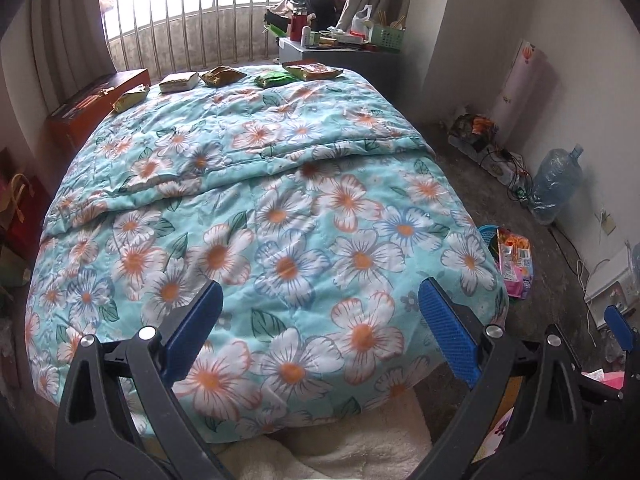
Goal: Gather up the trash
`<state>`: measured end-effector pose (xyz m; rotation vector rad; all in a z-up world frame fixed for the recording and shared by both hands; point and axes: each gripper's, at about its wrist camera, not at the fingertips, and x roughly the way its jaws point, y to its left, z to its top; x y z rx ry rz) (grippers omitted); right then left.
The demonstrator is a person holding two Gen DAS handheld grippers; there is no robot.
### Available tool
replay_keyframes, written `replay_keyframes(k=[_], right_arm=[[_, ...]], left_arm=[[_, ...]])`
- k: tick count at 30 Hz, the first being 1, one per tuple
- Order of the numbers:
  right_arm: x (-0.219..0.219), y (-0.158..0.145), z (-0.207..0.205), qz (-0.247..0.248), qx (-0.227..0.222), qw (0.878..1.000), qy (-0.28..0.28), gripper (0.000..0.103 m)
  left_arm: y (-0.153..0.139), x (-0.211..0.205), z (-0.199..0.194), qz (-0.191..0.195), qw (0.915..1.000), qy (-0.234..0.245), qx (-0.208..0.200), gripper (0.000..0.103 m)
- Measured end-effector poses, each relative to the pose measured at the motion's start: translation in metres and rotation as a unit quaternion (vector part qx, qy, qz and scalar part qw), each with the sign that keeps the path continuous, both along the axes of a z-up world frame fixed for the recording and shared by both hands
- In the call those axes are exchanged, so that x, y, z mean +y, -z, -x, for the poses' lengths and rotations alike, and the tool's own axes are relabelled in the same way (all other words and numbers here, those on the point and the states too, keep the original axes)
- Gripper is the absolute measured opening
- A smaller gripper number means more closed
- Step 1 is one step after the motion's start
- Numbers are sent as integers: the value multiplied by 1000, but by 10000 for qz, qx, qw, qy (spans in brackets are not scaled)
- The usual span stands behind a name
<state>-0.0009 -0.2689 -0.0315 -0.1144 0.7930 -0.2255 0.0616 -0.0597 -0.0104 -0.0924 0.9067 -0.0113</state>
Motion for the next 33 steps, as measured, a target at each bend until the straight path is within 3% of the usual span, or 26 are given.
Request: replay_keyframes(k=[33], right_arm=[[-11, -10, 4, 65, -139, 9999, 41, 96]], left_arm=[[-9, -14, 5, -128, 9998, 119, -89, 94]])
